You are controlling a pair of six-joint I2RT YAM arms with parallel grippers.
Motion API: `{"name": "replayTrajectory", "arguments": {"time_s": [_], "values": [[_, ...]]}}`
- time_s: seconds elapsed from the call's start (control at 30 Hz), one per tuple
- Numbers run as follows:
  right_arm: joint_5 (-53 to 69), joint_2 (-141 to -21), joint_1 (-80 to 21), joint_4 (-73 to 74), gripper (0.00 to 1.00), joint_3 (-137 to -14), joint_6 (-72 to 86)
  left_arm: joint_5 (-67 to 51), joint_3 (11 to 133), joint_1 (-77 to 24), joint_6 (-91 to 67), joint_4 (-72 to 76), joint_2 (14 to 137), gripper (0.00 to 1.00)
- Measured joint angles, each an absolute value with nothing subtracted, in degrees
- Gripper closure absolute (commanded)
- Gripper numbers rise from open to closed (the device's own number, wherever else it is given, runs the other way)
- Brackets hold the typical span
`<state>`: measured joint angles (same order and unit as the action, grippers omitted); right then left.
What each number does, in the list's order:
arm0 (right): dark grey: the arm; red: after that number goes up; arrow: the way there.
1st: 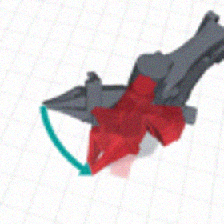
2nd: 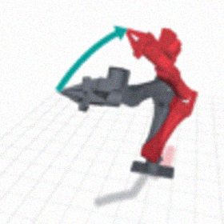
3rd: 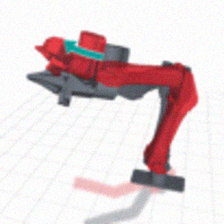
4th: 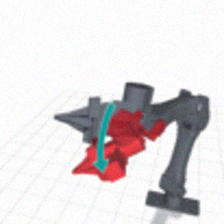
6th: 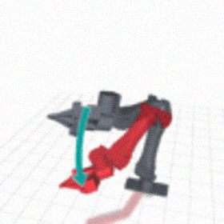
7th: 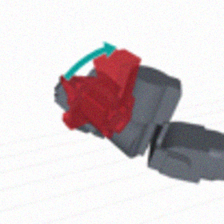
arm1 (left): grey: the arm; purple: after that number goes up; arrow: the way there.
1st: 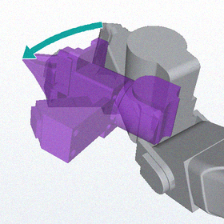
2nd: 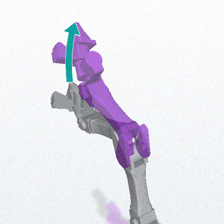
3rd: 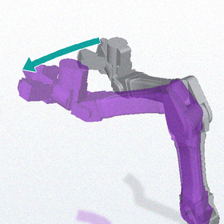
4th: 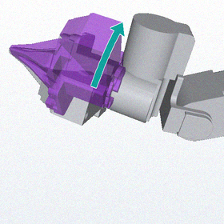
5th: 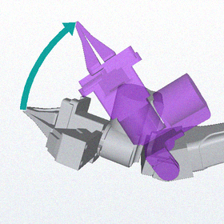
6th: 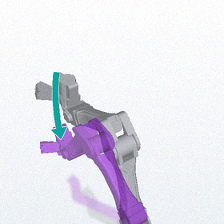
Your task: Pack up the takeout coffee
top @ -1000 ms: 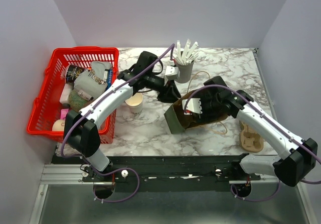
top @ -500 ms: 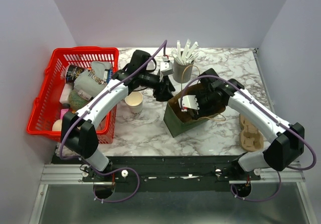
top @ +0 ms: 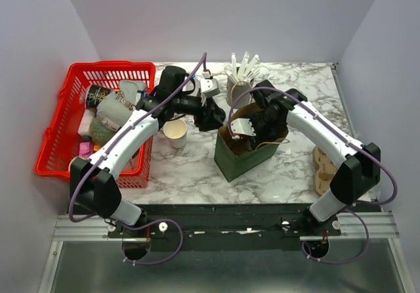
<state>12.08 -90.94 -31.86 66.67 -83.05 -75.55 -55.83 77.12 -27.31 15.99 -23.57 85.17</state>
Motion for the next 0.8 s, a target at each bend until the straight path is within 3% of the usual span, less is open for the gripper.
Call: {"name": "replayTrajectory", "arguments": {"time_s": [0.8], "values": [[7.0,-91.7,-34.4,66.5,0.68,-81.4,-75.4,-53.6,72.4,-26.3,15.3,-22.4,81.6,0.31]]}}
